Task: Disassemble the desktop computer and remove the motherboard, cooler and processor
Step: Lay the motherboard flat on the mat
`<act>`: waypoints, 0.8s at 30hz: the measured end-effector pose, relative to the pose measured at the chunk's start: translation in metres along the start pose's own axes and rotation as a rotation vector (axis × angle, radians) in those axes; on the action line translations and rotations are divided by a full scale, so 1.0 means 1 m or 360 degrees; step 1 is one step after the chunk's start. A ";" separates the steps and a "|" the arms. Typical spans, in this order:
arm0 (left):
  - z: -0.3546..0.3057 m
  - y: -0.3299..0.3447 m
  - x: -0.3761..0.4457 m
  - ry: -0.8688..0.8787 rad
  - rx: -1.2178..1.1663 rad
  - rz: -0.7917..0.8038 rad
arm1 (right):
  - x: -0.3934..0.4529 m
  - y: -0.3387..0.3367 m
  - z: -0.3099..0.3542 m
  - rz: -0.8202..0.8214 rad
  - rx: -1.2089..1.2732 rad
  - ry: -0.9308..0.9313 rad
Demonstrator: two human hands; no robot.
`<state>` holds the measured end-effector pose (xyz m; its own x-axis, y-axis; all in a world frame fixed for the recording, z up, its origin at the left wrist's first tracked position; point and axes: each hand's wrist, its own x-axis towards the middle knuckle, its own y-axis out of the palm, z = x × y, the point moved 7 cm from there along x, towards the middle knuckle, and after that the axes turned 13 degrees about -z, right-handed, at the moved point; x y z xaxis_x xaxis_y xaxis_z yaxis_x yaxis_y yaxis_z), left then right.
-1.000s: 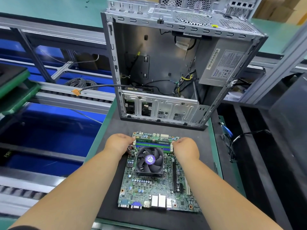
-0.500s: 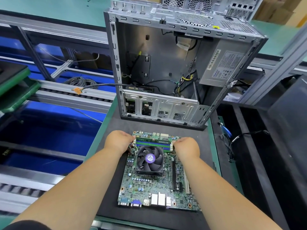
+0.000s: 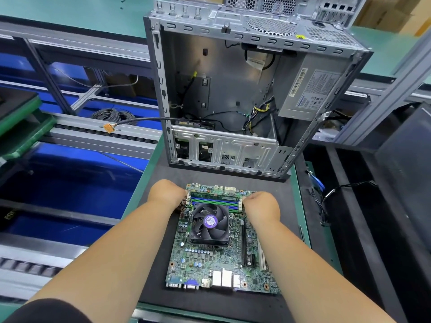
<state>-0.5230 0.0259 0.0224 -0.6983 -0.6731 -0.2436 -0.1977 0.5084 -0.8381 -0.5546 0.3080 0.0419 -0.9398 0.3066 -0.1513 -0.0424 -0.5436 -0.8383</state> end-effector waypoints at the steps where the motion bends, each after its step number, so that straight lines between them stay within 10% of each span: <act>1: 0.004 0.004 0.001 -0.0066 -0.0108 0.0039 | 0.001 0.000 -0.001 -0.0009 0.0007 -0.0003; 8: 0.020 0.022 -0.003 -0.0388 -0.0816 0.0278 | -0.001 -0.009 0.007 -0.0227 0.0089 -0.0214; 14: 0.019 0.016 -0.015 -0.0362 -0.1078 0.0339 | -0.014 0.007 0.050 -0.0062 -0.0379 -0.1030; 24: 0.014 0.014 -0.024 -0.0268 -0.1155 0.0359 | -0.016 -0.014 0.053 -0.0118 0.0164 -0.0916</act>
<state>-0.4996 0.0412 0.0097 -0.6729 -0.5543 -0.4898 -0.5044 0.8282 -0.2443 -0.5572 0.2692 0.0838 -0.9648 -0.1109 0.2386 -0.1208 -0.6190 -0.7760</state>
